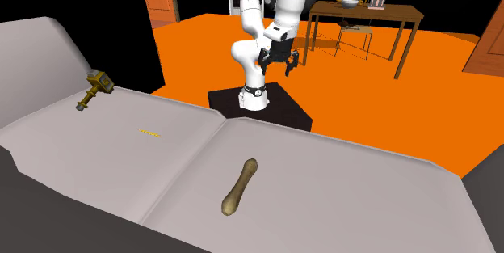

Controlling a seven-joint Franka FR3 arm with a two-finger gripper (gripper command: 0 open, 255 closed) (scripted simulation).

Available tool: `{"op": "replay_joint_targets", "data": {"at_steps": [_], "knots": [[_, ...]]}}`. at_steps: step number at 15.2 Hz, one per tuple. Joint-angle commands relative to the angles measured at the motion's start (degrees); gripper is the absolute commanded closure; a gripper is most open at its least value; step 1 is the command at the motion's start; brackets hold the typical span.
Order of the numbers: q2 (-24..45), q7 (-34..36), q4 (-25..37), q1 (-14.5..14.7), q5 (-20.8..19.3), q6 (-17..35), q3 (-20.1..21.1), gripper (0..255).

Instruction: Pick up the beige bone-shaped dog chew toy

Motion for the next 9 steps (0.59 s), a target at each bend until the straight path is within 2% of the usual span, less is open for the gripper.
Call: {"op": "replay_joint_targets", "data": {"at_steps": [1,9], "knots": [[4.59,1.41,1.13,-0.75,-0.44,3.90,0.03,0],[20.73,5.37,7.94,-3.97,-3.02,14.58,-1.49,0]]}}
